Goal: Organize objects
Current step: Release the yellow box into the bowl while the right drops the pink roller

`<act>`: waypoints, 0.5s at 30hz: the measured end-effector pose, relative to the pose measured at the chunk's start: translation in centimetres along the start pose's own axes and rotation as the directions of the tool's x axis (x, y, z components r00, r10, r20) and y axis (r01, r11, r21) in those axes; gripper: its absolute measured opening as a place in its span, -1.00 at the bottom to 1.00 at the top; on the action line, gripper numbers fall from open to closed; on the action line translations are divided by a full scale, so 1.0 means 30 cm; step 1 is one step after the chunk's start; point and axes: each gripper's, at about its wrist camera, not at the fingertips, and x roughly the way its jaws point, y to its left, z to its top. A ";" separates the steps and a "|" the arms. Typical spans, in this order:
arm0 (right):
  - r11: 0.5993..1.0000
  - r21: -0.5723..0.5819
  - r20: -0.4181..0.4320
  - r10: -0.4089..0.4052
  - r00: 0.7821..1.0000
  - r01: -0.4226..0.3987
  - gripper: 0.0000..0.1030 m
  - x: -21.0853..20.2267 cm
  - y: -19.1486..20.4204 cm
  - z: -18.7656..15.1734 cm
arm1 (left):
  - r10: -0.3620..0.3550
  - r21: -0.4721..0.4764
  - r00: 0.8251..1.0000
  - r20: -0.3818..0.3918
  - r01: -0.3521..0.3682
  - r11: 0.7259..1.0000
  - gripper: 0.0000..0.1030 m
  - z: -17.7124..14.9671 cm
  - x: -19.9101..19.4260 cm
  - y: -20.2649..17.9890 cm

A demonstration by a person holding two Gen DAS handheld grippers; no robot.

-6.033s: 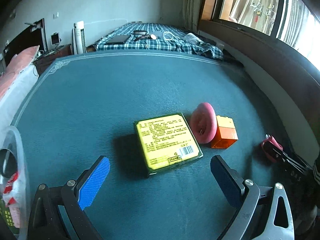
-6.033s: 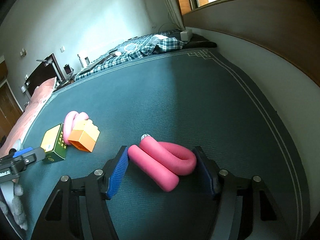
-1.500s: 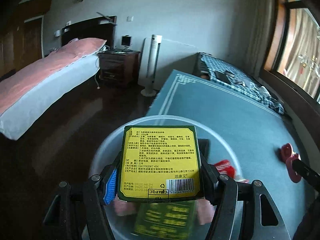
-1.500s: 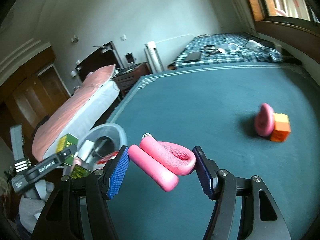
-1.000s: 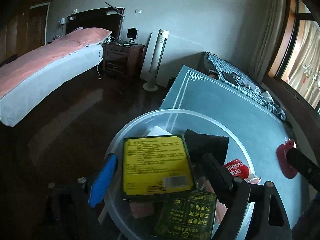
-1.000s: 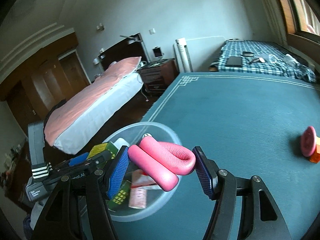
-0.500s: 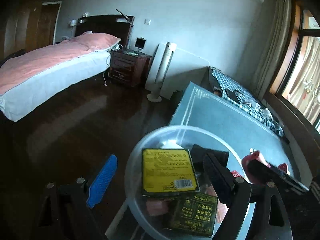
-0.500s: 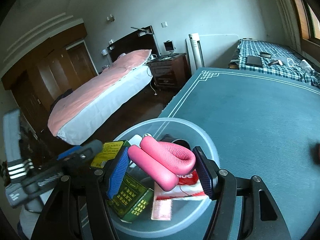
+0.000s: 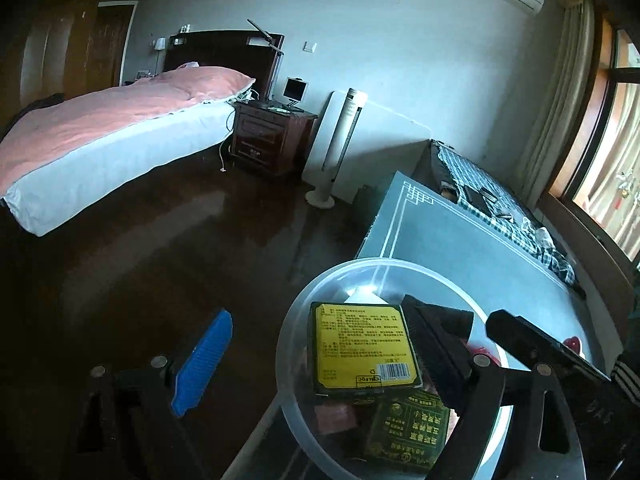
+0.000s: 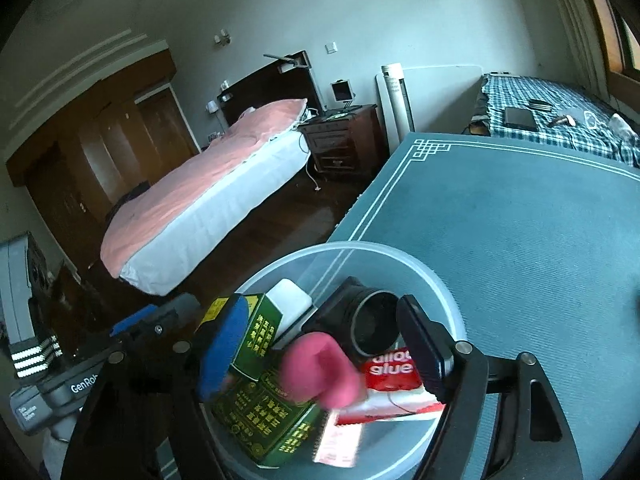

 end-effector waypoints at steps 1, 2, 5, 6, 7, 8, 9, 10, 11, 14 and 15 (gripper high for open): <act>1.000 0.002 0.002 -0.004 1.000 0.004 0.51 -0.005 -0.002 0.000 | -0.001 -0.001 1.000 -0.001 0.001 1.000 0.80 0.000 0.001 -0.004; 1.000 0.003 0.005 -0.007 1.000 0.007 0.51 -0.010 -0.006 0.000 | -0.002 -0.001 1.000 -0.002 0.002 1.000 0.80 -0.001 0.001 -0.006; 1.000 0.011 0.014 -0.019 1.000 0.019 0.51 -0.034 -0.024 -0.007 | -0.004 0.007 1.000 -0.005 0.004 1.000 0.80 -0.003 0.001 -0.015; 1.000 0.016 0.016 -0.026 1.000 0.026 0.51 -0.044 -0.034 -0.013 | -0.005 0.009 1.000 -0.005 0.005 1.000 0.80 -0.004 0.000 -0.018; 0.999 0.021 0.018 -0.030 0.999 0.030 0.51 -0.052 -0.042 -0.018 | -0.006 0.011 1.000 -0.006 0.007 1.000 0.80 -0.005 0.000 -0.022; 0.999 0.027 0.019 -0.035 0.999 0.035 0.51 -0.059 -0.052 -0.021 | -0.008 0.013 1.000 -0.008 0.008 1.000 0.80 -0.007 0.000 -0.024; 0.998 0.039 0.019 -0.042 0.999 0.041 0.51 -0.067 -0.065 -0.028 | -0.009 0.015 1.000 -0.009 0.010 1.000 0.80 -0.008 0.000 -0.028; 0.998 0.048 0.019 -0.046 0.999 0.045 0.51 -0.073 -0.074 -0.032 | -0.010 0.017 1.000 -0.011 0.010 1.000 0.81 -0.008 0.001 -0.032; 0.997 0.056 0.018 -0.050 0.999 0.049 0.51 -0.080 -0.086 -0.037 | -0.011 0.017 1.000 -0.013 0.011 1.000 0.82 -0.007 0.002 -0.035; 0.995 0.078 0.016 -0.069 0.998 0.067 0.51 -0.101 -0.120 -0.054 | -0.015 0.025 1.000 -0.017 0.016 1.000 0.85 -0.012 0.001 -0.050; 0.994 0.087 0.013 -0.075 0.997 0.073 0.51 -0.109 -0.131 -0.063 | -0.017 0.031 1.000 -0.018 0.018 0.999 0.86 -0.015 0.000 -0.058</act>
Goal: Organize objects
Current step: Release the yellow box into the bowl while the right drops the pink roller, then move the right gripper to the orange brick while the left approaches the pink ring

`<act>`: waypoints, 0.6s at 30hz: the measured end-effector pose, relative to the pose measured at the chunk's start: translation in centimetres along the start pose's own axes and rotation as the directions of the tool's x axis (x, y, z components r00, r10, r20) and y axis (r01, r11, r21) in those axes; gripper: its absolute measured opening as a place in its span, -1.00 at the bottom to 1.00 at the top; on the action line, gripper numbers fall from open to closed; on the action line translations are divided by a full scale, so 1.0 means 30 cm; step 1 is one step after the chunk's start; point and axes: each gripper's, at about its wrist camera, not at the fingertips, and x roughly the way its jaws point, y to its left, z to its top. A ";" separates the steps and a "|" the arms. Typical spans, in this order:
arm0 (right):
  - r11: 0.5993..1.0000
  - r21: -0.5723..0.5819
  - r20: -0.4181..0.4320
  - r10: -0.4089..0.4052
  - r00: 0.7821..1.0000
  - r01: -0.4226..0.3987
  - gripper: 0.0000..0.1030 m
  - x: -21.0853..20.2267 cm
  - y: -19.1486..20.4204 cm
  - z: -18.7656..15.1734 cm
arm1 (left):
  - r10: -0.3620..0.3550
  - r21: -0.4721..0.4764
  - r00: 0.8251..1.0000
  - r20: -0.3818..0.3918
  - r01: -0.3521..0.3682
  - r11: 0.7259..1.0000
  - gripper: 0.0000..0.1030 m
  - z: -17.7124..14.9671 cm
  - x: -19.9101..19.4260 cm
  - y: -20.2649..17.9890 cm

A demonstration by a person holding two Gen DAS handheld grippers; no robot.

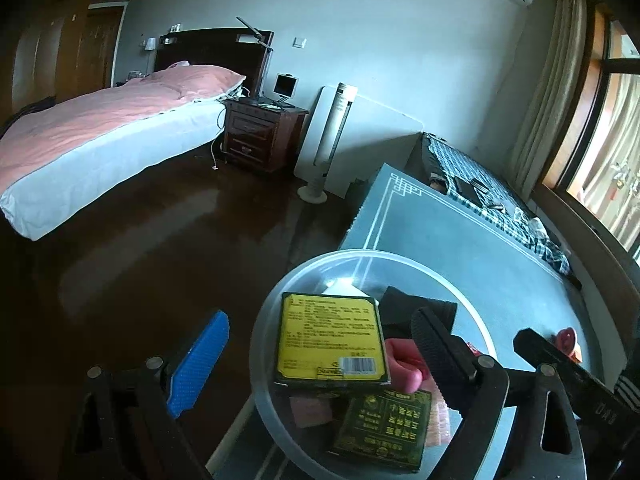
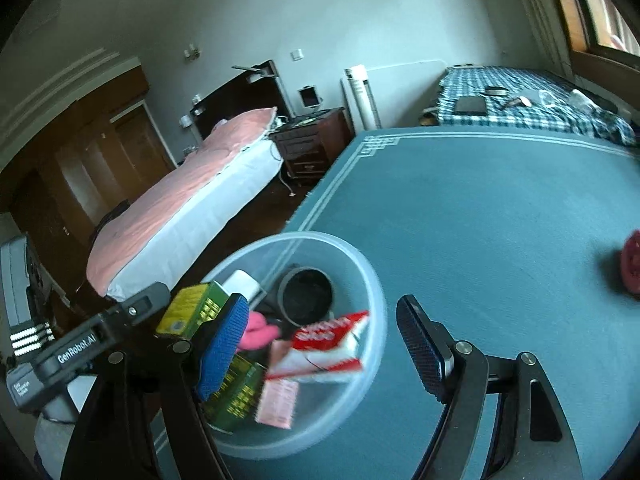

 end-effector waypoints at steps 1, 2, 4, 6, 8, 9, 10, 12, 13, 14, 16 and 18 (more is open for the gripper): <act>1.000 0.006 -0.001 -0.004 1.000 0.004 0.51 -0.006 -0.011 -0.005 | -0.002 0.006 1.000 -0.001 0.002 1.000 0.86 -0.001 -0.001 -0.007; 1.000 0.011 -0.001 -0.010 1.000 0.010 0.51 -0.012 -0.022 -0.009 | -0.003 0.011 1.000 -0.002 0.003 1.000 0.86 -0.003 -0.003 -0.015; 0.999 0.023 0.000 -0.023 1.000 0.023 0.51 -0.022 -0.045 -0.017 | -0.008 0.022 1.000 -0.003 0.008 1.000 0.87 -0.006 -0.006 -0.034; 0.999 0.035 0.001 -0.035 0.999 0.035 0.51 -0.035 -0.070 -0.028 | -0.013 0.033 1.000 -0.006 0.013 0.999 0.88 -0.008 -0.007 -0.054; 0.998 0.044 0.002 -0.048 0.999 0.048 0.51 -0.045 -0.092 -0.037 | -0.018 0.045 1.000 -0.009 0.018 0.999 0.89 -0.011 -0.007 -0.077; 0.997 0.051 0.003 -0.057 0.998 0.057 0.51 -0.052 -0.110 -0.041 | -0.020 0.049 1.000 -0.010 0.021 0.999 0.90 -0.011 -0.007 -0.085; 0.996 0.056 0.004 -0.064 0.998 0.063 0.51 -0.058 -0.122 -0.045 | -0.024 0.055 1.000 -0.011 0.024 0.998 0.90 -0.013 -0.009 -0.096; 0.994 0.069 0.006 -0.082 0.997 0.081 0.51 -0.072 -0.157 -0.052 | -0.031 0.071 0.999 -0.016 0.032 0.997 0.90 -0.017 -0.010 -0.125; 0.993 0.072 0.008 -0.091 0.996 0.090 0.51 -0.079 -0.170 -0.057 | -0.034 0.078 0.999 -0.018 0.035 0.996 0.91 -0.020 -0.010 -0.136; 0.992 0.077 0.009 -0.104 0.995 0.102 0.51 -0.090 -0.186 -0.062 | -0.038 0.086 0.999 -0.019 0.040 0.996 0.91 -0.023 -0.012 -0.148; 0.988 0.085 0.012 -0.127 0.992 0.125 0.51 -0.107 -0.217 -0.071 | -0.047 0.102 0.999 -0.024 0.049 0.994 0.91 -0.031 -0.014 -0.180; 0.984 0.097 0.016 -0.151 0.988 0.149 0.51 -0.128 -0.253 -0.080 | -0.055 0.118 0.998 -0.029 0.058 0.991 0.91 -0.038 -0.015 -0.213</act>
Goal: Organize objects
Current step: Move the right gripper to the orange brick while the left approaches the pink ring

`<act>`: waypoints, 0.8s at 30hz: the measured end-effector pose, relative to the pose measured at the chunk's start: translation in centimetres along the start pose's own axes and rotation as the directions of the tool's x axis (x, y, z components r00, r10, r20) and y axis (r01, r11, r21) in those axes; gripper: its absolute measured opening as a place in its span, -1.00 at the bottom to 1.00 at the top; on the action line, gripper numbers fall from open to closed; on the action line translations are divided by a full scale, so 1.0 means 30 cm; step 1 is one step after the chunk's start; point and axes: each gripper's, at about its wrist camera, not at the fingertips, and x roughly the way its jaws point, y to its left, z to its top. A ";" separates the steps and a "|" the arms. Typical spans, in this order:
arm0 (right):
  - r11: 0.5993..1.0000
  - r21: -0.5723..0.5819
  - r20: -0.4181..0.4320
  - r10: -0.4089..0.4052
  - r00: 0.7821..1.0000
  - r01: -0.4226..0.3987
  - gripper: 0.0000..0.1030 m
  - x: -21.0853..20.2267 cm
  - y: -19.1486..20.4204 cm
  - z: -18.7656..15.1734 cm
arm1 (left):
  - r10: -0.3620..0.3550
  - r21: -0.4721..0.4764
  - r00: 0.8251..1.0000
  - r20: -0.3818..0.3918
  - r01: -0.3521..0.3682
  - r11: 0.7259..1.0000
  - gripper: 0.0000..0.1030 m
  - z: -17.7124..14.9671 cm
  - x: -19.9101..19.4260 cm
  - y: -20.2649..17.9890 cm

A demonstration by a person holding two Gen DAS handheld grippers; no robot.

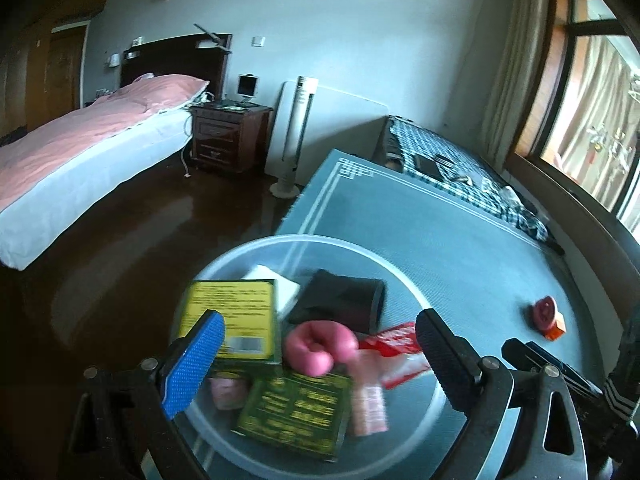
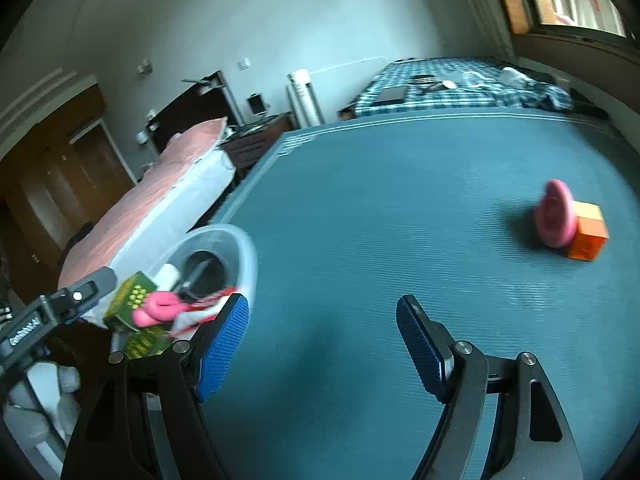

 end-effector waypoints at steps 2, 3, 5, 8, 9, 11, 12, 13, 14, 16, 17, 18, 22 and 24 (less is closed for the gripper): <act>1.000 0.011 0.005 -0.024 1.000 0.024 0.51 -0.014 -0.039 0.000 | -0.010 0.018 1.000 -0.004 0.010 1.000 0.92 -0.005 0.001 -0.034; 0.999 0.020 0.009 -0.041 0.999 0.041 0.51 -0.024 -0.068 -0.004 | -0.016 0.028 1.000 -0.008 0.016 0.999 0.93 -0.009 0.001 -0.055; 0.997 0.035 0.013 -0.067 0.998 0.067 0.51 -0.041 -0.110 -0.007 | -0.025 0.043 1.000 -0.013 0.025 0.999 0.95 -0.015 0.005 -0.095; 0.992 0.061 0.021 -0.112 0.993 0.111 0.51 -0.071 -0.189 -0.013 | -0.040 0.071 0.999 -0.030 0.042 0.997 0.96 -0.029 0.016 -0.161; 0.989 0.072 0.023 -0.132 0.991 0.130 0.51 -0.084 -0.224 -0.016 | -0.045 0.082 0.998 -0.034 0.047 0.995 0.96 -0.033 0.017 -0.175; 0.984 0.088 0.026 -0.161 0.987 0.158 0.51 -0.098 -0.273 -0.014 | -0.054 0.102 0.998 -0.039 0.058 0.993 0.96 -0.040 0.019 -0.214; 0.980 0.098 0.027 -0.177 0.984 0.174 0.51 -0.107 -0.304 -0.011 | -0.062 0.112 0.997 -0.042 0.066 0.991 0.96 -0.045 0.020 -0.238; 0.976 0.109 0.030 -0.192 0.981 0.188 0.51 -0.115 -0.333 -0.006 | -0.068 0.119 0.997 -0.044 0.073 0.990 0.96 -0.049 0.021 -0.258; 0.972 0.120 0.033 -0.208 0.978 0.203 0.51 -0.123 -0.364 -0.002 | -0.075 0.128 0.996 -0.047 0.080 0.989 0.96 -0.053 0.022 -0.279; 0.966 0.134 0.039 -0.229 0.973 0.222 0.51 -0.134 -0.407 0.007 | -0.088 0.145 0.995 -0.056 0.095 0.985 0.96 -0.061 0.028 -0.324; 0.963 0.140 0.041 -0.239 0.970 0.231 0.51 -0.138 -0.429 0.010 | -0.094 0.154 0.994 -0.061 0.102 0.983 0.96 -0.066 0.033 -0.347; 0.959 0.147 0.043 -0.250 0.967 0.241 0.51 -0.141 -0.456 0.018 | -0.098 0.161 0.993 -0.066 0.107 0.981 0.96 -0.071 0.038 -0.364; 0.948 0.159 0.041 -0.284 0.958 0.275 0.51 -0.133 -0.523 0.042 | -0.116 0.196 0.989 -0.089 0.131 0.972 0.96 -0.084 0.063 -0.447; 0.943 0.163 0.034 -0.299 0.954 0.289 0.51 -0.120 -0.557 0.057 | -0.124 0.207 0.987 -0.101 0.143 0.968 0.96 -0.093 0.077 -0.483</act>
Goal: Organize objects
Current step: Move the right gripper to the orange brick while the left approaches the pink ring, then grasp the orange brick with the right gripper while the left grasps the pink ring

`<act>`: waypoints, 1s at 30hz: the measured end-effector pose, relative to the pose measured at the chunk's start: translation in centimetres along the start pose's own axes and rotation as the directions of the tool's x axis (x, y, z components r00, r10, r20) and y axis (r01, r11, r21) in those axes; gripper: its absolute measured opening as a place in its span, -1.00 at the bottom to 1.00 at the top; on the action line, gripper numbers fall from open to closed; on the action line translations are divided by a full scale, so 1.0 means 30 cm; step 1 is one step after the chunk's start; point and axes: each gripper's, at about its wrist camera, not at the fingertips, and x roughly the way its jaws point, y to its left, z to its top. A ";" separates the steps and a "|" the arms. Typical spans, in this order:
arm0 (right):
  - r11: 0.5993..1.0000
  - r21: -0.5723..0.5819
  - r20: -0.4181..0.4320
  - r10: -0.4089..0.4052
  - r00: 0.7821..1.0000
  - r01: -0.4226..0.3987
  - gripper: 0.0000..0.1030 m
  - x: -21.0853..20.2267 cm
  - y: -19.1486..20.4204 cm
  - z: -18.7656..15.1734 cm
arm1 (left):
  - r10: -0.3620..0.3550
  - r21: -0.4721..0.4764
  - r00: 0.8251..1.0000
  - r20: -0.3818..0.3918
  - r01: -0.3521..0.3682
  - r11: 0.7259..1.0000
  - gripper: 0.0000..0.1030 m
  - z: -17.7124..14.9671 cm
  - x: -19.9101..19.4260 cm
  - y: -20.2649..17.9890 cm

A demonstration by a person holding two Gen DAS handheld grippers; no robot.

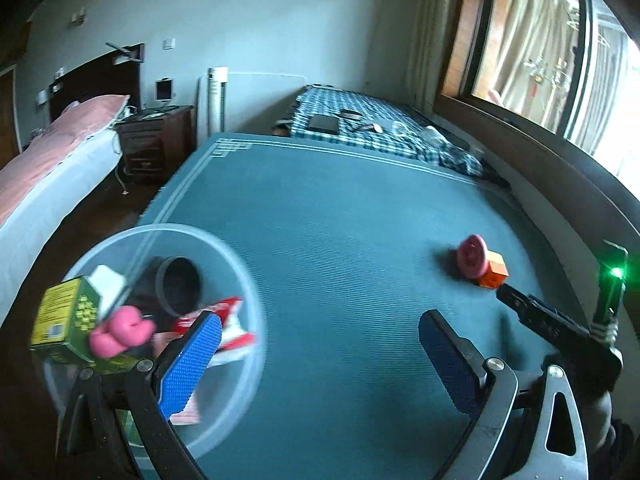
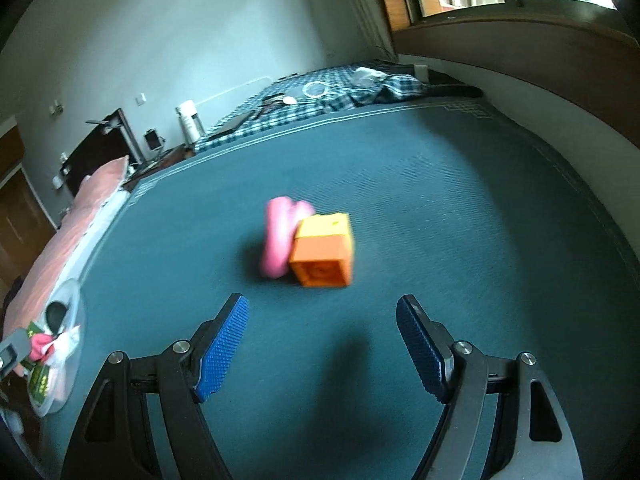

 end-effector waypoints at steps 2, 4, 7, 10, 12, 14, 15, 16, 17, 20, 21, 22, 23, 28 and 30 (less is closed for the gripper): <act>1.000 0.001 -0.003 -0.006 1.000 0.006 0.50 0.020 -0.012 0.014 | -0.010 0.013 1.000 -0.011 0.010 1.000 0.96 -0.002 0.019 -0.031; 1.000 -0.006 -0.004 -0.012 1.000 0.012 0.49 0.041 -0.017 0.029 | -0.017 0.029 1.000 -0.024 0.018 0.999 0.96 -0.004 0.039 -0.060; 1.000 -0.021 -0.013 -0.014 1.000 0.014 0.41 0.073 -0.014 0.040 | -0.020 0.047 0.999 -0.039 0.022 0.999 0.96 -0.005 0.068 -0.096; 0.999 -0.036 -0.039 -0.022 0.999 0.020 0.20 0.114 -0.013 0.053 | -0.019 0.063 0.999 -0.048 0.022 0.998 0.96 -0.001 0.089 -0.122; 0.999 -0.041 -0.049 -0.016 0.999 0.014 0.12 0.133 -0.011 0.064 | -0.015 0.075 0.999 -0.051 0.019 0.997 0.96 0.003 0.103 -0.139; 0.999 -0.052 -0.045 -0.016 0.999 0.014 0.05 0.144 -0.007 0.076 | -0.013 0.083 0.998 -0.055 0.018 0.996 0.96 0.008 0.117 -0.154; 0.998 -0.058 -0.046 -0.019 0.999 0.016 -0.01 0.150 -0.004 0.079 | -0.011 0.089 0.998 -0.057 0.016 0.996 0.96 0.009 0.126 -0.164; 0.998 -0.059 -0.052 -0.018 0.998 0.015 -0.05 0.159 -0.004 0.084 | -0.010 0.093 0.998 -0.059 0.015 0.996 0.96 0.011 0.134 -0.172; 0.998 -0.058 -0.059 -0.017 0.998 0.014 -0.10 0.167 -0.007 0.086 | -0.008 0.097 0.998 -0.063 0.014 0.995 0.96 0.012 0.143 -0.182; 0.998 -0.063 -0.061 -0.014 0.998 0.010 -0.31 0.172 -0.017 0.094 | -0.011 0.111 0.997 -0.076 0.020 0.994 0.96 0.020 0.172 -0.214; 0.998 -0.066 -0.063 -0.002 0.998 -0.002 -0.31 0.168 -0.025 0.092 | -0.013 0.113 0.997 -0.079 0.022 0.993 0.96 0.024 0.179 -0.224; 0.997 -0.071 -0.063 0.000 0.998 -0.005 -0.31 0.163 -0.029 0.088 | -0.014 0.116 0.997 -0.082 0.024 0.993 0.96 0.028 0.186 -0.234; 0.997 -0.078 -0.063 0.000 0.998 -0.005 -0.32 0.158 -0.034 0.085 | -0.015 0.121 0.996 -0.085 0.025 0.992 0.96 0.032 0.194 -0.244; 0.996 -0.092 -0.065 -0.004 0.998 -0.002 -0.32 0.117 -0.090 0.068 | -0.016 0.156 0.995 -0.098 0.032 0.987 0.96 0.042 0.233 -0.310; 0.996 -0.091 -0.064 -0.012 0.998 0.007 -0.32 0.093 -0.124 0.056 | -0.024 0.168 0.994 -0.107 0.041 0.985 0.96 0.043 0.246 -0.343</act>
